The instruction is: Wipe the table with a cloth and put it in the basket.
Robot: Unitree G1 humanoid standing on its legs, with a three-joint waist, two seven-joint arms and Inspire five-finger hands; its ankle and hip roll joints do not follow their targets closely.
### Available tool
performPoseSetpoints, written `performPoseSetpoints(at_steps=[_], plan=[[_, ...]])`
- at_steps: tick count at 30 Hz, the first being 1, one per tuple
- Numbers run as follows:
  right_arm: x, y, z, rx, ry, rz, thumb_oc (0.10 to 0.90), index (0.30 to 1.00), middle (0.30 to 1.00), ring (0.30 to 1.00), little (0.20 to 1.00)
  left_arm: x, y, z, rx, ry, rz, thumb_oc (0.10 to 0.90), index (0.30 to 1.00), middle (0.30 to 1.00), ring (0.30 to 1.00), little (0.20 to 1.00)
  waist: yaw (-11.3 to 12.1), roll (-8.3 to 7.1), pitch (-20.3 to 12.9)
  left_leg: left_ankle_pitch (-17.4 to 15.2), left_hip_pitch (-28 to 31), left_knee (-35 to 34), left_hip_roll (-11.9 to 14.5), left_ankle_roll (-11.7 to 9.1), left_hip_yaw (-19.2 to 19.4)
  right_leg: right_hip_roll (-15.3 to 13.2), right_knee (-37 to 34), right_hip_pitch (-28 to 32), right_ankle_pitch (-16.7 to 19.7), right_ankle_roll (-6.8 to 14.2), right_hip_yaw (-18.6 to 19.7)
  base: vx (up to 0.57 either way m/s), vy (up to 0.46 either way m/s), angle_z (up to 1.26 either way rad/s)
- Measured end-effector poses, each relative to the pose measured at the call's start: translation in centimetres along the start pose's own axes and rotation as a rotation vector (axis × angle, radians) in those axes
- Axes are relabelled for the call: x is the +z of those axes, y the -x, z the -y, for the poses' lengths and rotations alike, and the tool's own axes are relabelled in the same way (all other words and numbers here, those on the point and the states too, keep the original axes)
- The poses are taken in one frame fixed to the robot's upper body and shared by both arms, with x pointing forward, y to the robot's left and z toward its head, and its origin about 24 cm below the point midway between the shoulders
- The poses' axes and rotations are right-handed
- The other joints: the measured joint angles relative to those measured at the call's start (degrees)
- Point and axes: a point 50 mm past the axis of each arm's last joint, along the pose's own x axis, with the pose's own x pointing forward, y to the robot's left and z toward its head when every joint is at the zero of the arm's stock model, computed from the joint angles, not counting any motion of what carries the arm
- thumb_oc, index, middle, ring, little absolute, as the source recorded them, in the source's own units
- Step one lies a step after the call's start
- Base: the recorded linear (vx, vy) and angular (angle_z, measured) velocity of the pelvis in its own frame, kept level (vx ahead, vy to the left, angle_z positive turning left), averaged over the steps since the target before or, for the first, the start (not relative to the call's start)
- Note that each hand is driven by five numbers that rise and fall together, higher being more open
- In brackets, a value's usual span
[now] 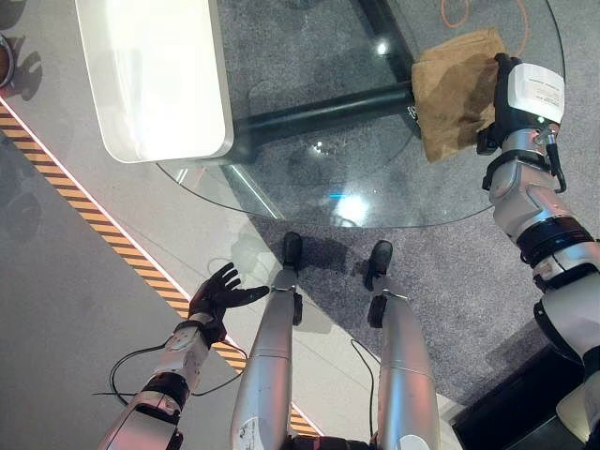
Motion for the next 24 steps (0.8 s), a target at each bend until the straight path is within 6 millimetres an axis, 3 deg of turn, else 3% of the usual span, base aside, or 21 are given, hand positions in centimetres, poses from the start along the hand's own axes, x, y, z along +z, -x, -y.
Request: performPoseSetpoints(at_steps=[8, 24], plan=[[-0.58, -0.19, -0.29, 0.027, 0.028, -0.045, 0.8, 0.9, 0.9, 0.9, 0.9, -0.08, 0.0, 0.13, -0.005, -0.005, -0.004, 0.8, 0.9, 0.9, 0.9, 0.9, 0.96, 0.9, -0.04, 0.33, 0.12, -0.13, 0.0, -0.26, -0.37, -0.05, 0.42, 0.02, 0.06, -0.14, -0.34, 0.0, 0.0, 0.0], [-0.9, -0.65, 0.08, 0.034, 0.056, -0.082, 0.8, 0.9, 0.9, 0.9, 0.9, -0.22, -0.02, 0.35, -0.01, -0.003, -0.007, 0.8, 0.9, 0.9, 0.9, 0.9, 1.32, 1.25, -0.06, 1.59, 0.83, -1.96, -0.12, -0.44, -0.59, -0.25, 0.04, 0.28, 0.2, -0.34, -0.65, 0.0, 0.0, 0.0]])
